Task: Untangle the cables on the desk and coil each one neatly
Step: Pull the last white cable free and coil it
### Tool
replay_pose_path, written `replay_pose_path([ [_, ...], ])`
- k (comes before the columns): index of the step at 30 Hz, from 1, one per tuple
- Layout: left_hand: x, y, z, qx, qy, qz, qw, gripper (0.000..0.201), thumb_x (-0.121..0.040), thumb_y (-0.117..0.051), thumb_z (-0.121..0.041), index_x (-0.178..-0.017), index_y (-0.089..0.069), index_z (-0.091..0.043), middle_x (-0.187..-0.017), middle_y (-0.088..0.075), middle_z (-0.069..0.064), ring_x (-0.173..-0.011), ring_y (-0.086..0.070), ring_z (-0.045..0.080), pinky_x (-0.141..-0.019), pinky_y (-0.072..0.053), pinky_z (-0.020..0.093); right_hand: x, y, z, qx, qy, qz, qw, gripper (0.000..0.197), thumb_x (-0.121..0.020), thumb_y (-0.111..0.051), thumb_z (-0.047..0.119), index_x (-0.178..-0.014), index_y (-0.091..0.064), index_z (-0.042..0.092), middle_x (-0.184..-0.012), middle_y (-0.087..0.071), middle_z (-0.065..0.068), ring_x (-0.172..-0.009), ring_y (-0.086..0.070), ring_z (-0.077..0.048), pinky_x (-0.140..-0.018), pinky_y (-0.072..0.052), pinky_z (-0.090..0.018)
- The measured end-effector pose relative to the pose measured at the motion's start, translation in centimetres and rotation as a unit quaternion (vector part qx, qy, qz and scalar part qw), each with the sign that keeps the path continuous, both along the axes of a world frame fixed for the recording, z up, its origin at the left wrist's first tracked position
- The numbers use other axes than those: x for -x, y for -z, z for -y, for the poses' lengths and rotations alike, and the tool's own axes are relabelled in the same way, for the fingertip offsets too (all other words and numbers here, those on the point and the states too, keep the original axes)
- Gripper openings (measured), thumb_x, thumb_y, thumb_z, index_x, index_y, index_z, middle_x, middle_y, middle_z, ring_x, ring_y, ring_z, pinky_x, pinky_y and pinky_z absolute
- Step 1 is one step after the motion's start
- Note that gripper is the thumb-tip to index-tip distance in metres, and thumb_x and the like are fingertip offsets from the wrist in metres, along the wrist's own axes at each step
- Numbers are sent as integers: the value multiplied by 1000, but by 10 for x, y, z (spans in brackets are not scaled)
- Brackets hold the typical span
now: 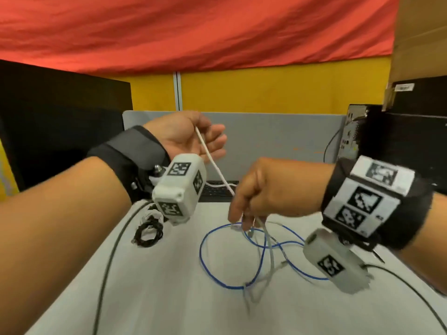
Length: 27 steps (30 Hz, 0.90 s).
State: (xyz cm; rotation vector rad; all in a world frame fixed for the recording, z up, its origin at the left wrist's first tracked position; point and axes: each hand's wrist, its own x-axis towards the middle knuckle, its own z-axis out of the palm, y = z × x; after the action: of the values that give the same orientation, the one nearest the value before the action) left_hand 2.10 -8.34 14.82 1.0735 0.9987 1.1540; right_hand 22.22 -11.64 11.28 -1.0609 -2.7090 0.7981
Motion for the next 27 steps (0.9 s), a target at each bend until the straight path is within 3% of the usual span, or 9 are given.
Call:
replay_pose_path([
  [3, 0, -6, 13, -19, -6, -63, 998, 27, -99, -42, -25, -79, -58, -16, -51, -42, -8, -42, -44, 10, -52, -51, 22, 0, 19, -5, 156, 52, -155, 974, 23, -71, -57, -2, -70, -74, 14, -101, -75, -8, -104, -69, -24, -85, -58, -39],
  [7, -21, 15, 43, -115, 16, -189, 975, 36, -102, -40, -37, -73, -52, -18, -50, -36, -5, -43, -35, 14, -49, -42, 26, 7, 11, -33, 383, 147, -393, 823, 20, -96, -51, 26, -98, -58, 7, -106, -67, -25, -95, -69, -34, -82, -56, -43],
  [9, -31, 38, 58, -214, 30, -291, 932, 38, -105, -39, -34, -75, -52, -15, -50, -43, -7, -46, -41, 12, -52, -40, 27, 14, -4, -43, 428, 120, -422, 790, 33, -98, -49, 37, -97, -52, 4, -89, -67, -19, -80, -69, -28, -71, -59, -40],
  [11, -36, 64, 70, -322, 65, -438, 837, 40, -107, -36, -33, -77, -53, -13, -57, -50, -11, -51, -45, 6, -55, -41, 26, 23, -26, -45, 415, 117, -451, 782, 24, -96, -54, 24, -92, -51, 0, -80, -70, -19, -68, -69, -24, -63, -62, -36],
  [18, -39, 117, 75, -263, 187, -666, 673, 38, -104, -34, -45, -101, -58, -16, -99, -63, 5, -90, -59, 25, -86, -50, 43, 10, -108, -41, 55, 260, -367, 891, 9, -98, -51, 14, -93, -57, 10, -69, -69, 0, -45, -47, -6, -41, -38, -19],
  [20, -33, 109, 69, -265, 111, -641, 712, 46, -96, -41, -60, -96, -62, -19, -95, -63, 3, -89, -59, 24, -83, -50, 43, -5, -118, -36, -43, 274, -293, 915, 14, -93, -58, 21, -91, -67, 10, -68, -68, 1, -51, -43, -11, -48, -32, -24],
  [23, -17, 76, 60, -341, -204, -439, 806, 43, -82, -58, -66, -92, -57, -24, -87, -59, 0, -77, -58, 19, -63, -47, 36, -20, -118, -23, -112, 252, -216, 937, 23, -84, -69, 28, -90, -76, 7, -73, -68, -3, -55, -44, -16, -51, -30, -28],
  [25, -6, 50, 57, -405, -305, -419, 753, 51, -76, -69, -61, -113, -49, -32, -111, -51, -4, -92, -55, 12, -77, -47, 28, -21, -110, -15, -99, 195, -213, 952, 19, -87, -68, 25, -88, -76, 8, -70, -66, -4, -51, -42, -14, -46, -29, -24],
  [27, -1, 31, 51, -395, -254, -511, 720, 69, -78, -73, -56, -137, -42, -37, -135, -44, -1, -114, -49, 12, -98, -41, 32, -18, -101, -10, -71, 139, -238, 959, 15, -92, -63, 19, -88, -73, 8, -65, -63, -3, -46, -40, -10, -39, -28, -21],
])
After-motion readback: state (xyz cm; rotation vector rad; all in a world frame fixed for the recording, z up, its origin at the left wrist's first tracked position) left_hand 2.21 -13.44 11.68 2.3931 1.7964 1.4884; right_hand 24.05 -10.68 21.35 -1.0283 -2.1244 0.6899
